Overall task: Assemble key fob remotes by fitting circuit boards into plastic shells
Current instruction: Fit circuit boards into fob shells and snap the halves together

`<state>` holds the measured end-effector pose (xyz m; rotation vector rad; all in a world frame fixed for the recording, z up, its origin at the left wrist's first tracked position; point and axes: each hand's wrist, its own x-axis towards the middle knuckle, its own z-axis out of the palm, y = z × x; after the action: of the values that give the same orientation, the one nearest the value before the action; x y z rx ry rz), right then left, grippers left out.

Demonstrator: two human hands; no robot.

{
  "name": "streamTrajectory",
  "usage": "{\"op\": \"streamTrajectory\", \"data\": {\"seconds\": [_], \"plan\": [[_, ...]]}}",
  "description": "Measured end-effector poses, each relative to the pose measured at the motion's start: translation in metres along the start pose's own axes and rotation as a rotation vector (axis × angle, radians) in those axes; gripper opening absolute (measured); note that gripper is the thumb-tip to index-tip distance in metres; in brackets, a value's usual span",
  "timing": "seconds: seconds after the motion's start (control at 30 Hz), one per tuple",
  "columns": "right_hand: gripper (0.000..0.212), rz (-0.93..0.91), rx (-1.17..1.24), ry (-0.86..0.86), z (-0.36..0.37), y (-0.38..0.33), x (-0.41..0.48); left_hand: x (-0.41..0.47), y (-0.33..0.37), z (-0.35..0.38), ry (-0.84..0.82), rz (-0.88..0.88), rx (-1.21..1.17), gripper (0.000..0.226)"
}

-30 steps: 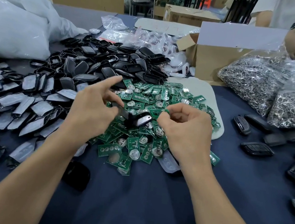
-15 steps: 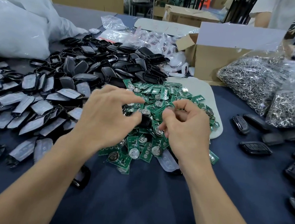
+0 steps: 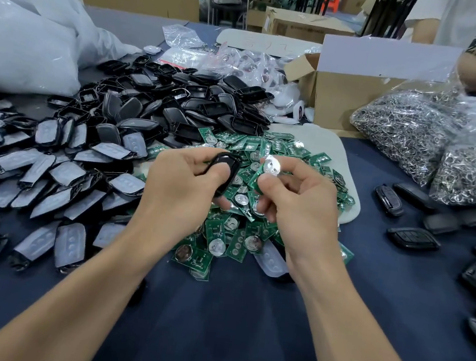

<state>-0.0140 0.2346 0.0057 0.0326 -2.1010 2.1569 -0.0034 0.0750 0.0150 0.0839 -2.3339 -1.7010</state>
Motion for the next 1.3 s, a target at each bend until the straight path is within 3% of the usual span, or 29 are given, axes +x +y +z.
{"op": "streamTrajectory", "data": {"seconds": [0.13,0.27,0.47,0.63,0.7,0.8,1.0,1.13,1.3], "plan": [[0.028,0.000,-0.023,-0.023,0.003,0.002,-0.002,-0.003,-0.002,0.004,-0.053,-0.016,-0.074,0.019],[0.024,0.017,-0.056,-0.010,0.001,0.002,-0.001,-0.004,-0.001,0.005,-0.197,-0.053,-0.110,0.013],[0.015,-0.036,-0.260,0.132,-0.004,-0.001,-0.004,-0.002,0.002,-0.001,-0.446,-0.229,-0.290,0.041],[0.021,0.043,-0.013,0.133,-0.007,-0.003,-0.001,0.000,-0.001,0.005,-0.302,-0.323,-0.393,0.030],[0.029,0.081,0.080,0.120,-0.010,-0.004,0.002,0.001,-0.002,0.006,-0.197,-0.325,-0.373,0.026],[0.023,0.103,0.084,0.092,-0.011,-0.006,0.004,0.002,-0.002,0.005,-0.105,-0.290,-0.293,0.023],[0.024,0.085,0.091,0.043,-0.009,-0.008,0.001,0.002,0.000,0.003,-0.084,-0.278,-0.298,0.019],[0.020,0.105,0.134,0.068,-0.008,-0.007,0.001,0.003,0.001,0.001,-0.196,-0.328,-0.442,0.022],[0.013,-0.044,-0.086,0.138,-0.009,0.000,0.002,0.004,0.000,-0.002,-0.236,-0.325,-0.428,0.027]]}}
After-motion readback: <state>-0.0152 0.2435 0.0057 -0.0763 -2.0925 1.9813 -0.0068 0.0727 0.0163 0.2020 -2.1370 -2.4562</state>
